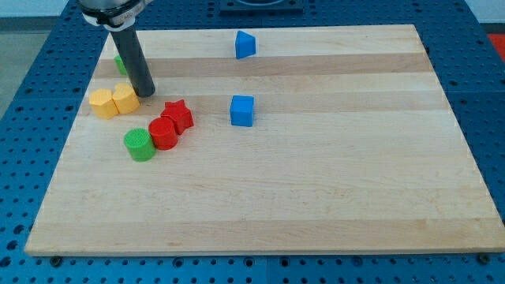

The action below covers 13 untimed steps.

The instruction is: Move the blue cube towards the bottom left

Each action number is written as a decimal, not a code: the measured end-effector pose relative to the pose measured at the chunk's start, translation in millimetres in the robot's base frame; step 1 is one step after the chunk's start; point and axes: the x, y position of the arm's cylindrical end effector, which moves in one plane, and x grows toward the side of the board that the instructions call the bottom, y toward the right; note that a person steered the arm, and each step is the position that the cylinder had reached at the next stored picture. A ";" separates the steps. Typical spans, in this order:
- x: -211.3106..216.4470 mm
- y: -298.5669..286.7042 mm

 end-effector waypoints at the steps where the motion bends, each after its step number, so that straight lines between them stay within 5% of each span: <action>1: 0.0 0.4; 4: -2.1 125.1; 8: 64.2 153.0; 10: 87.6 223.8; 13: 104.7 120.2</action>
